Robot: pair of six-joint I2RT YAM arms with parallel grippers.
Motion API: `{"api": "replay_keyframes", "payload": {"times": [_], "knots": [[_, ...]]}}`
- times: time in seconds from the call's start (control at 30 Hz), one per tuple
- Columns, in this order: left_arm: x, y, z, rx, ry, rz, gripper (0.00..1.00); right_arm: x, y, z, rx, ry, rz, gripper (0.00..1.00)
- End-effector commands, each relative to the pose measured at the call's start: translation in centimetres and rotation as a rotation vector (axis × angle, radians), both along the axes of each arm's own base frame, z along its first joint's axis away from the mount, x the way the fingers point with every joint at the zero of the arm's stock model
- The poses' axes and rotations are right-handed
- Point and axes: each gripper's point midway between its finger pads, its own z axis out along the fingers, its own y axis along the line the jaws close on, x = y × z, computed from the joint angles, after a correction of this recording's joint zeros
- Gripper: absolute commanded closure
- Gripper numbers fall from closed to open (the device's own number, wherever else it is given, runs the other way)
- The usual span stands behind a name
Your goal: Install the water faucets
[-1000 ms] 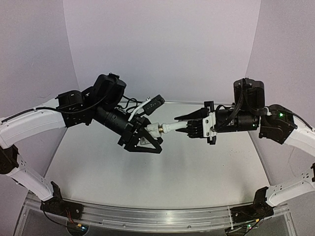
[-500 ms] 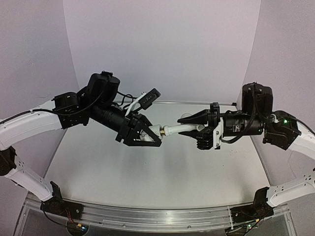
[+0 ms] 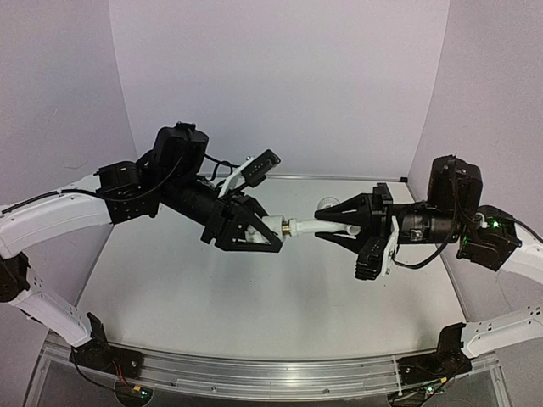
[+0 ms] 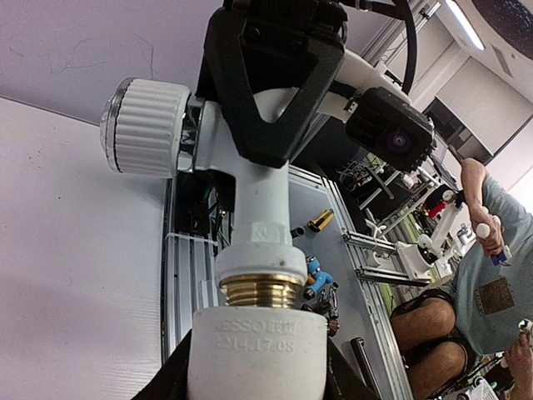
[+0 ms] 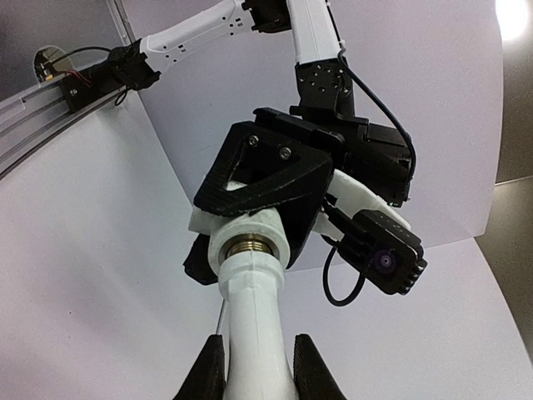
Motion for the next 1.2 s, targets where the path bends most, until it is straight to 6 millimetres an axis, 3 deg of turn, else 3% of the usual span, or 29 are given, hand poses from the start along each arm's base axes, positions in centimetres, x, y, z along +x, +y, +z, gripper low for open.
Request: {"api": "replay_keyframes", "payload": {"times": [0.0,0.23,0.67,0.87,1.17], "knots": [[-1.5,0.6,1.7,-0.029,0.078,-0.092,1.00,1.1,-0.8,1.5,0.039,-0.219,-0.053,1.00],[-1.1,0.0,1.2,0.007,0.133,-0.075,1.00,1.6,-0.9,2.7,0.118,-0.375,-0.091,1.00],[-0.7,-0.5,0.9,0.027,0.177,-0.061,1.00,2.1,-1.0,2.6,0.130,-0.565,-0.124,1.00],[-0.1,0.0,1.6,-0.015,0.124,0.008,1.00,2.8,-1.3,2.7,0.139,-0.520,-0.171,1.00],[0.2,-0.6,1.5,-0.008,0.119,0.005,1.00,2.1,-1.0,2.2,0.125,-0.497,-0.122,1.00]]}}
